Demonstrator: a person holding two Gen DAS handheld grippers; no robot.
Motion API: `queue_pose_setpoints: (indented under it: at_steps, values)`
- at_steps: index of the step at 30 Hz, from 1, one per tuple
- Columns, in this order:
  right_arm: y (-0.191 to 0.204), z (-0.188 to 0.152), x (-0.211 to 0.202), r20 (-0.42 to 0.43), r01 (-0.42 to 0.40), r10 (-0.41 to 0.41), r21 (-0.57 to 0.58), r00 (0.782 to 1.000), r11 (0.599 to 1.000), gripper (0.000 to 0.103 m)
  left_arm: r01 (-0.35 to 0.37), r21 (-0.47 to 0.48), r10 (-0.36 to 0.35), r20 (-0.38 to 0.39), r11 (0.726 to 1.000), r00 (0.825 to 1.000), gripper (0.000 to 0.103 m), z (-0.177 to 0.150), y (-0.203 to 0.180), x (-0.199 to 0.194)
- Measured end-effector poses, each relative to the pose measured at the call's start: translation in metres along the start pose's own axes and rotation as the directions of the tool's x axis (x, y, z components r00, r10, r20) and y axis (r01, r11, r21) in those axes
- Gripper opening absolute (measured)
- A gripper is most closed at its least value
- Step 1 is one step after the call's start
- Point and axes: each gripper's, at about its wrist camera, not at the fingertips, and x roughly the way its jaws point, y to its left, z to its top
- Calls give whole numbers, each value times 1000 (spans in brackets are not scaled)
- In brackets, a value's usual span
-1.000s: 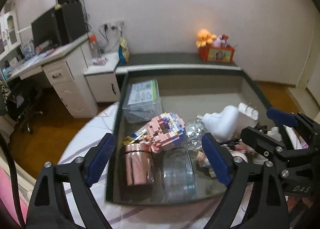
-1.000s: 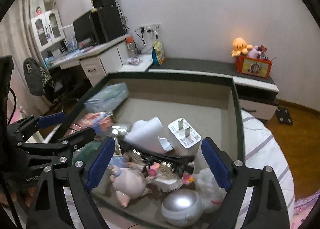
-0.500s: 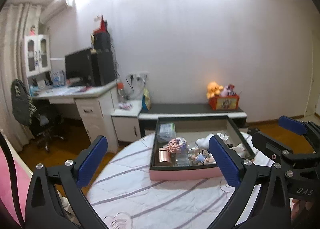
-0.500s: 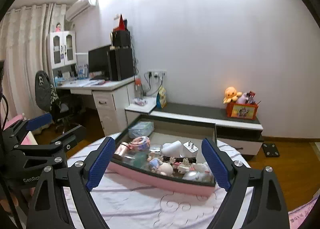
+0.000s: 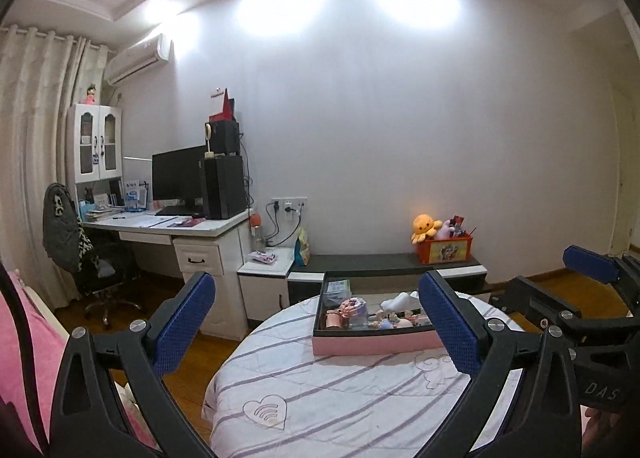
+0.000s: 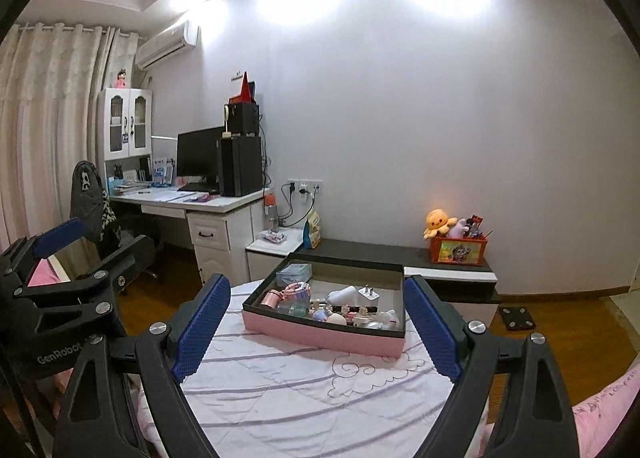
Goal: Organize rigid objects
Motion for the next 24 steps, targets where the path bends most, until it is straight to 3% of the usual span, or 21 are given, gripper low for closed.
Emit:
queue_pose_setpoints:
  at_steps: [9, 24]
  values:
    - [14, 3, -39, 56, -2, 3, -17, 998, 1000, 90, -24, 12, 23, 56, 1000, 998, 103, 8, 7, -33]
    - [20, 3, -46, 78, -20, 22, -21, 997, 1000, 90, -45, 7, 45, 77, 999, 996, 103, 9, 9, -42]
